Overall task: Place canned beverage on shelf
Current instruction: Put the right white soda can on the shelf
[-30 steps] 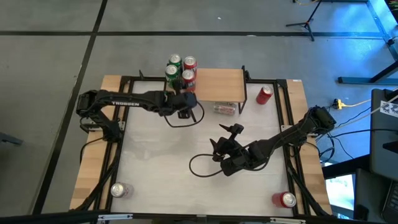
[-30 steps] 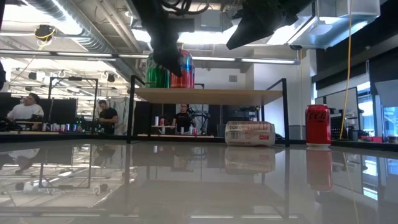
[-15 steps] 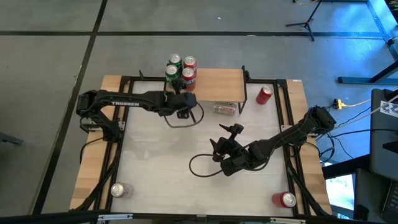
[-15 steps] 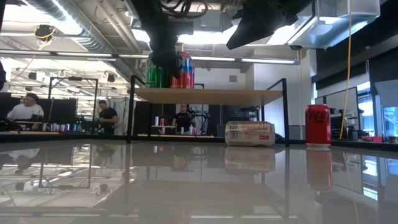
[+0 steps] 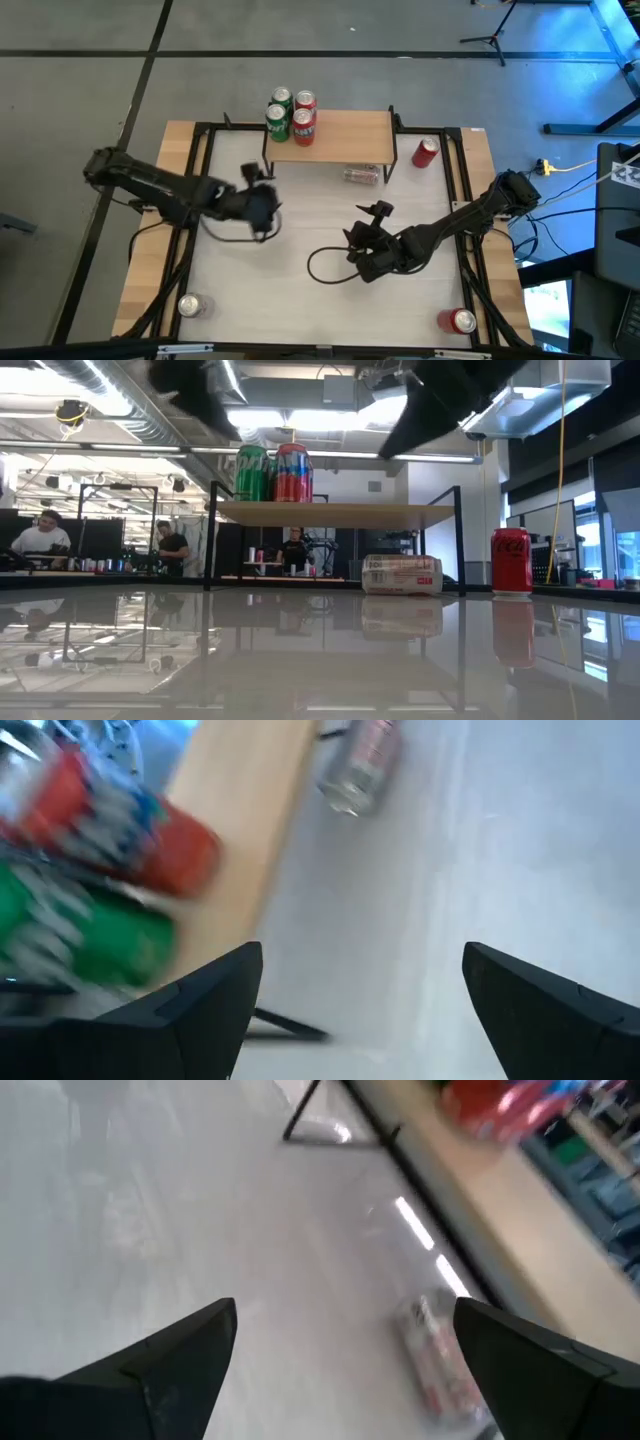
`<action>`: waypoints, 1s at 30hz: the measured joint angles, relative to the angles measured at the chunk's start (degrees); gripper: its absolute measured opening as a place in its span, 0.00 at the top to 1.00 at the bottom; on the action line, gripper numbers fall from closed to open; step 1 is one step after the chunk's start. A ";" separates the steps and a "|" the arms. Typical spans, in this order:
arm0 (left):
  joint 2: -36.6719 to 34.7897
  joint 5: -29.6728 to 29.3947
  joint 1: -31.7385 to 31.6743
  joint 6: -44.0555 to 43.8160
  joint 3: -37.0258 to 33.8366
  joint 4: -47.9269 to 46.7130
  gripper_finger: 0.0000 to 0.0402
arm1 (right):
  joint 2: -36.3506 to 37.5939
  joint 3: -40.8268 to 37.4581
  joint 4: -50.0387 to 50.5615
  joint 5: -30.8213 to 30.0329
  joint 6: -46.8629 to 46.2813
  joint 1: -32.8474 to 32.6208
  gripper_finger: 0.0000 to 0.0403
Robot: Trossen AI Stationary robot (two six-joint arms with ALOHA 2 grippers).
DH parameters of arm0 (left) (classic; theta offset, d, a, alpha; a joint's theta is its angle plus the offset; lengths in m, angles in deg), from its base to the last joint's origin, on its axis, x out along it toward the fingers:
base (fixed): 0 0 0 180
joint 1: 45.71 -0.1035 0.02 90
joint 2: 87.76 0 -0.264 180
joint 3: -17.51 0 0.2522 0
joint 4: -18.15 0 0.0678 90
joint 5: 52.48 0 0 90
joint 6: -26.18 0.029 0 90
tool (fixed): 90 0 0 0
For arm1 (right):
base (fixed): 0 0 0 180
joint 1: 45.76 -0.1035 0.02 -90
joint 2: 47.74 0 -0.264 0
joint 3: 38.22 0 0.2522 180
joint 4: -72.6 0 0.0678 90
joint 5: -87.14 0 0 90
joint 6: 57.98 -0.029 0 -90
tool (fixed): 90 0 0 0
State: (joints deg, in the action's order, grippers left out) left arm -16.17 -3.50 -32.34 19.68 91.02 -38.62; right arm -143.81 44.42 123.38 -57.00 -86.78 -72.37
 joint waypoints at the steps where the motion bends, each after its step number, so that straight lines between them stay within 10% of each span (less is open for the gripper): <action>1: -1.70 0.07 1.70 -2.70 -2.94 0.46 0.17 | 0.00 -0.87 0.69 0.60 -1.46 -0.06 0.08; 12: -6.73 0.24 17.06 -20.33 -26.08 20.08 0.17 | -0.04 -16.83 -6.59 -2.09 -10.08 0.94 0.08; 30: -6.73 0.00 19.08 -15.41 -28.36 25.14 0.17 | -0.59 -24.02 -21.19 -3.39 -7.79 13.35 0.08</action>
State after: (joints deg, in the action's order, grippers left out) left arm -22.89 -3.50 -13.26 4.27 62.67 -13.49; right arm -144.40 20.40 102.19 -60.40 -94.58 -59.02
